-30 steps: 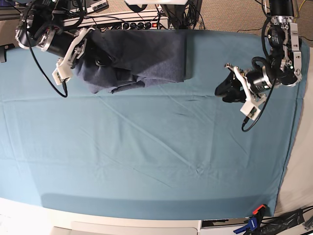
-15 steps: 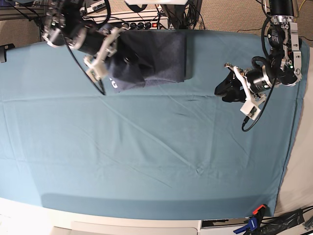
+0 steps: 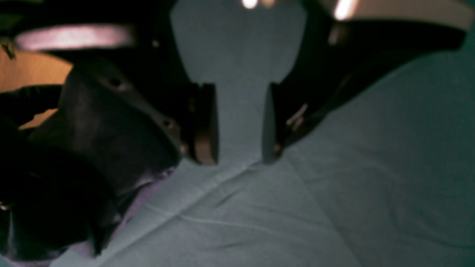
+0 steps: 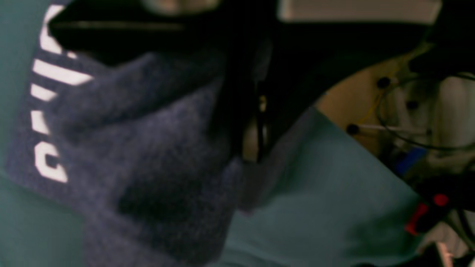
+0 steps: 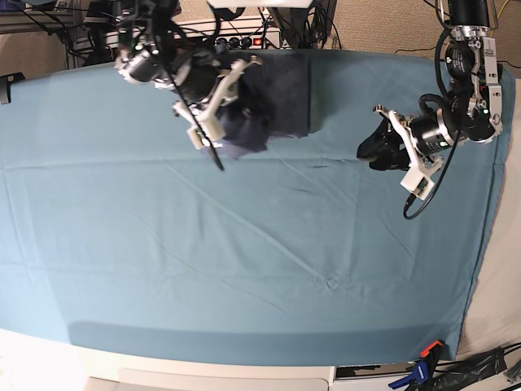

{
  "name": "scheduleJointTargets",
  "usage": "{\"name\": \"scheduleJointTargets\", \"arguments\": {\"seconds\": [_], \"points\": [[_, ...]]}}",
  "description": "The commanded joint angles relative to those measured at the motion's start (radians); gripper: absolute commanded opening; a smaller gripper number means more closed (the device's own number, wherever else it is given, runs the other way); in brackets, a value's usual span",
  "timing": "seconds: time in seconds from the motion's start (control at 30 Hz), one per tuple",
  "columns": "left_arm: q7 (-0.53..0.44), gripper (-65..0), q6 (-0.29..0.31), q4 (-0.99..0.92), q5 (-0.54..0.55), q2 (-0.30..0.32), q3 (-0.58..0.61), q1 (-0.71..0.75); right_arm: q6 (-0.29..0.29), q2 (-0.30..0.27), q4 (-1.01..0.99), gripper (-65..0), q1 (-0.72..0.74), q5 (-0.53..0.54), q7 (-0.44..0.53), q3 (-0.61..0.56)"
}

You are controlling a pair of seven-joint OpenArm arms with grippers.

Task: Fold the T-shirt properly
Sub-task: 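Lift the strip's end with the right gripper and fold it over toward the left gripper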

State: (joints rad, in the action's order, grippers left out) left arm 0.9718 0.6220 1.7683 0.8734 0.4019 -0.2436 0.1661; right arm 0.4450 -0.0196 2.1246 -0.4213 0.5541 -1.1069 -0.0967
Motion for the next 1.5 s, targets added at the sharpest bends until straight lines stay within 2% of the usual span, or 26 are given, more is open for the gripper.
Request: {"name": "scheduleJointTargets", "arguments": {"seconds": [0.0,0.23,0.27,0.37,0.4,0.43,0.53,0.7,0.9,1.33,1.47], "points": [[-0.021,-43.1,0.006,0.017,0.021,0.011,-0.006,-0.011,0.002,0.008,0.016,-65.0,0.003,0.007,0.024,-0.014],[-0.02,-43.1,0.006,0.017,0.021,0.011,-0.006,-0.011,-0.018,0.008,0.016,-65.0,0.003,-0.073,0.037,-0.04],[-0.02,-43.1,0.006,0.017,0.021,0.011,-0.006,-0.011,-0.018,0.008,0.016,-63.5,0.003,-0.079,0.037,-0.04],[-0.021,-43.1,0.006,0.017,0.022,0.011,-0.006,-0.011,-0.018,0.009,0.016,-42.0,0.003,-0.1,0.055,-0.04],[-0.021,-43.1,0.006,0.017,0.022,0.011,-0.006,-0.011,-0.024,0.009,0.016,-38.0,0.003,-0.112,0.071,-0.04],[-0.021,-43.1,0.006,0.017,0.022,0.011,-0.006,-0.011,-0.041,0.009,0.016,-37.3,0.004,-0.127,0.088,-0.04],[-0.021,-43.1,0.006,0.017,0.023,0.011,-0.006,-0.011,-0.081,0.009,0.016,-37.3,0.015,-0.162,0.129,-0.04],[-0.021,-43.1,0.006,0.017,0.029,0.011,-0.006,-0.011,-0.083,0.01,0.016,-37.3,0.063,-0.146,0.132,-0.04],[-0.021,-43.1,0.006,0.017,0.029,0.011,-0.006,-0.011,-0.083,0.045,0.016,-37.3,0.075,-0.097,0.116,-0.049],[-0.02,-43.1,0.006,0.017,0.029,0.011,-0.006,-0.011,-0.083,0.045,0.016,-37.3,0.072,-0.103,0.092,-0.286],[-0.02,-43.1,0.006,0.017,0.029,0.011,-0.006,-0.011,-0.083,0.064,0.016,-37.3,0.073,-0.129,0.105,-0.309]]}}
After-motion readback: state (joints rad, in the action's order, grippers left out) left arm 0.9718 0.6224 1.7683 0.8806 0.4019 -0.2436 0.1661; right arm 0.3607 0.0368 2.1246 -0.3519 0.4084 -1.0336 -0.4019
